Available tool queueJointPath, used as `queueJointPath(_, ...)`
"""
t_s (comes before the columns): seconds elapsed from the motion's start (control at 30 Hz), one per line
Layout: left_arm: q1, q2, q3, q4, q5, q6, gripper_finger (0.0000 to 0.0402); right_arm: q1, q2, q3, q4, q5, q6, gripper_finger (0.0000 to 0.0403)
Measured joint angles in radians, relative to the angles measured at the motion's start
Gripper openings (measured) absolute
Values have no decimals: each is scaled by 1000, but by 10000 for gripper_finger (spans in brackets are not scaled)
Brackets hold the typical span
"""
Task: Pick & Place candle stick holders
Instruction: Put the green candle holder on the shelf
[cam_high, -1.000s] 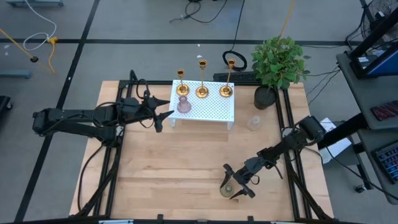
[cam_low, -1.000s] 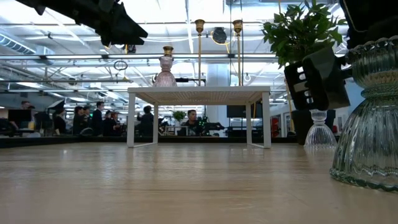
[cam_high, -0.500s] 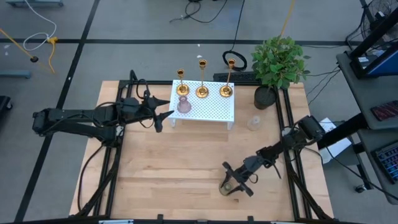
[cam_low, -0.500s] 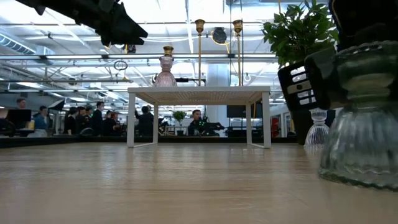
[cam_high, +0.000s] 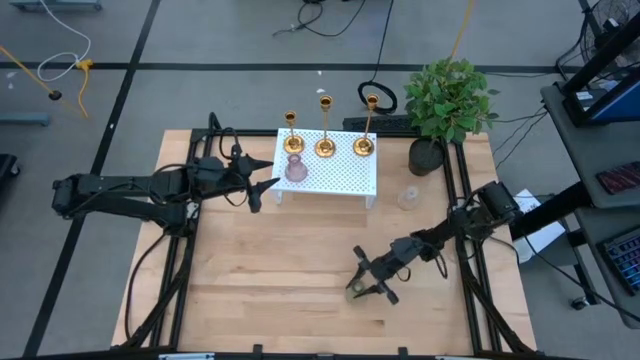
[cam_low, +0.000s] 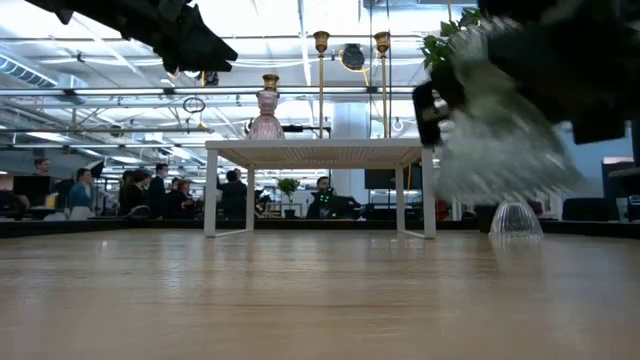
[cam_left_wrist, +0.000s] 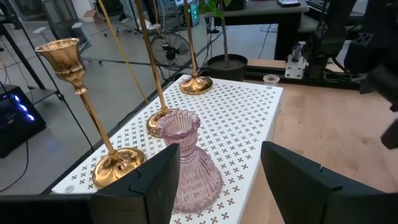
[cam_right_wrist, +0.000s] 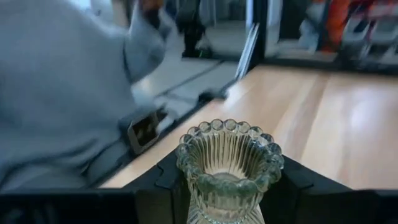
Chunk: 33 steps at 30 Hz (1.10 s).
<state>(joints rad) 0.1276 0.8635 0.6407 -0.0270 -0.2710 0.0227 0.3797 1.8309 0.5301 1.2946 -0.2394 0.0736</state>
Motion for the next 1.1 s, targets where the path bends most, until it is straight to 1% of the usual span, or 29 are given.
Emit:
queueJointPath(0.1,0,0,0,0,0,0,232,-52,-43,0,23,1,-28,129)
queueJointPath(0.27,0,0,0,0,0,0,232,-159,-153,38,-10,2,-44,134)
queueJointPath(0.33,0,0,0,1,1,0,232,-199,-198,71,-73,2,-74,134)
queueJointPath(0.43,0,0,0,2,2,0,232,-260,-260,135,-224,12,-107,131)
queueJointPath(0.57,0,0,0,1,2,0,232,-329,-315,239,-405,124,-161,131)
queueJointPath(0.63,0,0,0,1,6,0,232,-356,-321,287,-475,192,-197,132)
queueJointPath(0.7,0,0,0,1,8,0,232,-380,-320,328,-515,268,-199,132)
queueJointPath(0.77,-1,0,0,1,8,0,232,-408,-320,352,-541,315,-198,132)
queueJointPath(1.1,0,0,0,1,8,0,232,-543,-299,357,-540,344,-191,132)
